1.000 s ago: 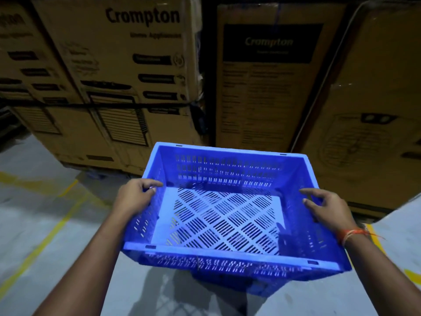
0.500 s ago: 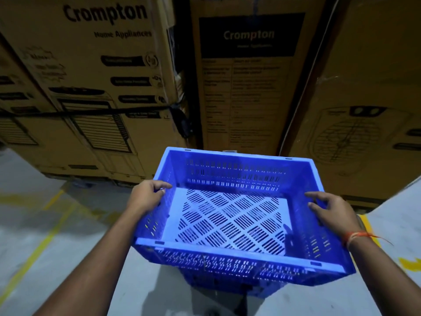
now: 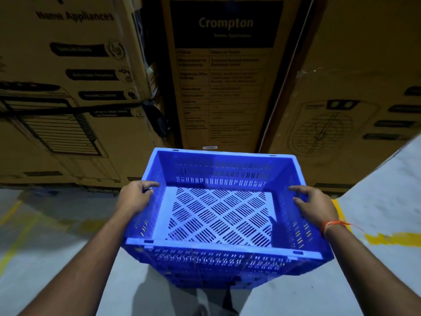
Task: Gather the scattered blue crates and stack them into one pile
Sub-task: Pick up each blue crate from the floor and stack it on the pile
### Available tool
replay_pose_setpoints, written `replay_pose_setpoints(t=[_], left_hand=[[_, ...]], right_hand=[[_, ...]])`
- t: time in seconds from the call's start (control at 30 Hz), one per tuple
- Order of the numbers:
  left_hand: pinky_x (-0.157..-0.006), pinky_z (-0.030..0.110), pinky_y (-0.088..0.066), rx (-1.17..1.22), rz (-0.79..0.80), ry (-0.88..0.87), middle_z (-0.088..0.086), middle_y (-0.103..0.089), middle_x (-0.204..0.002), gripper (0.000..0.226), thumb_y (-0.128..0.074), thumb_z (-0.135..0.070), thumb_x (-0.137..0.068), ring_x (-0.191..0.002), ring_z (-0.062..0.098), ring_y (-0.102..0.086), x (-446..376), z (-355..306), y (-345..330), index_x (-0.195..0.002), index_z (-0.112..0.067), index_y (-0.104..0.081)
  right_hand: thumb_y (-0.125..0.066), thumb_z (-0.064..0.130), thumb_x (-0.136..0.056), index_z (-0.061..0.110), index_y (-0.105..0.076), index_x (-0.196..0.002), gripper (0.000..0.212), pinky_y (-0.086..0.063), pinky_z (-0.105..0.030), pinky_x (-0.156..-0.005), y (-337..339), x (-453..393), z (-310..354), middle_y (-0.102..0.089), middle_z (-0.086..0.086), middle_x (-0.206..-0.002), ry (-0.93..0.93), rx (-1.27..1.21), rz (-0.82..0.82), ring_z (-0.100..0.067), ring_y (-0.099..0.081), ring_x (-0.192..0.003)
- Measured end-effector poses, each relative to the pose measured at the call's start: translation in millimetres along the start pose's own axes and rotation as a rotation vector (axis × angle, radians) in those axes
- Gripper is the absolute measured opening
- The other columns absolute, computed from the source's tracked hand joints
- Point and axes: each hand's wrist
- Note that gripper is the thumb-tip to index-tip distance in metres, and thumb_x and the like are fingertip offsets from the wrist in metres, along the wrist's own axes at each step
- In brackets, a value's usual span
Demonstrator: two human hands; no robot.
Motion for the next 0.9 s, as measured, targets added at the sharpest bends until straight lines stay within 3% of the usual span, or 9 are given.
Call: replay_pose_setpoints(t=[0.17, 0.27, 0.33, 0.47, 0.6, 0.73, 0.9], left_hand=[[-0.063, 0.025, -0.053, -0.019, -0.001, -0.02, -0.007, -0.073, -0.115, 0.025, -0.061, -0.025, -0.092, -0.058, 0.011, -0.066, -7, 0, 0, -0.108, -0.04, -0.072], [-0.073, 0.024, -0.051, 0.013, -0.005, -0.021, -0.007, -0.071, -0.121, 0.027, -0.061, -0.022, -0.092, -0.08, 0.019, -0.071, -8, -1, -2, -0.113, -0.036, -0.072], [-0.082, 0.027, -0.052, 0.022, -0.009, -0.023, -0.006, -0.071, -0.121, 0.028, -0.062, -0.021, -0.092, -0.093, 0.024, -0.071, -9, -3, -4, -0.114, -0.035, -0.073], [-0.082, 0.029, -0.053, -0.004, -0.017, -0.034, -0.004, -0.071, -0.122, 0.028, -0.062, -0.02, -0.092, -0.101, 0.019, -0.069, -13, -4, -9, -0.115, -0.033, -0.072], [-0.082, 0.031, -0.055, -0.062, 0.006, -0.046, -0.004, -0.07, -0.123, 0.031, -0.062, -0.019, -0.091, -0.103, 0.018, -0.068, -20, -6, -9, -0.117, -0.032, -0.072], [-0.077, 0.034, -0.057, -0.164, 0.038, -0.039, -0.002, -0.075, -0.111, 0.034, -0.063, -0.023, -0.088, -0.093, 0.021, -0.071, -23, -7, -10, -0.12, -0.034, -0.069], [-0.079, 0.032, -0.055, -0.203, 0.007, -0.067, 0.0, -0.072, -0.119, 0.032, -0.063, -0.024, -0.09, -0.1, 0.021, -0.069, -18, -5, -13, -0.12, -0.033, -0.069]], right_hand=[[-0.063, 0.019, -0.087, 0.033, -0.067, -0.118, 0.034, -0.043, -0.024, -0.07, 1, -6, 3, -0.073, -0.002, -0.109, -0.001, 0.017, 0.028, -0.021, -0.069, -0.084], [-0.062, 0.019, -0.087, 0.034, -0.066, -0.119, 0.036, -0.043, -0.024, -0.071, 2, -12, 5, -0.072, -0.002, -0.108, -0.009, 0.019, 0.026, -0.024, -0.07, -0.091], [-0.062, 0.018, -0.087, 0.034, -0.066, -0.119, 0.036, -0.047, -0.026, -0.072, 1, -15, 6, -0.072, -0.003, -0.111, -0.006, 0.018, 0.016, -0.024, -0.07, -0.091], [-0.062, 0.017, -0.088, 0.037, -0.066, -0.116, 0.035, -0.058, -0.033, -0.071, -2, -22, 3, -0.069, -0.004, -0.114, -0.034, -0.032, 0.006, -0.022, -0.07, -0.084], [-0.062, 0.019, -0.088, 0.04, -0.065, -0.113, 0.033, -0.053, -0.025, -0.053, -6, -28, -1, -0.068, -0.001, -0.114, -0.056, -0.056, 0.008, -0.016, -0.068, -0.073], [-0.063, 0.016, -0.086, 0.036, -0.066, -0.115, 0.035, -0.049, -0.022, -0.057, -9, -29, -4, -0.068, -0.005, -0.118, -0.039, -0.016, 0.028, -0.013, -0.062, -0.072], [-0.064, 0.019, -0.085, 0.038, -0.064, -0.112, 0.033, -0.053, -0.029, -0.066, -7, -28, -2, -0.069, -0.004, -0.107, -0.044, 0.063, 0.082, -0.017, -0.064, -0.077]])
Point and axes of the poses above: each hand's wrist, its own x-axis away from the middle knuckle, its own y-axis out of the back of the hand, z = x × y
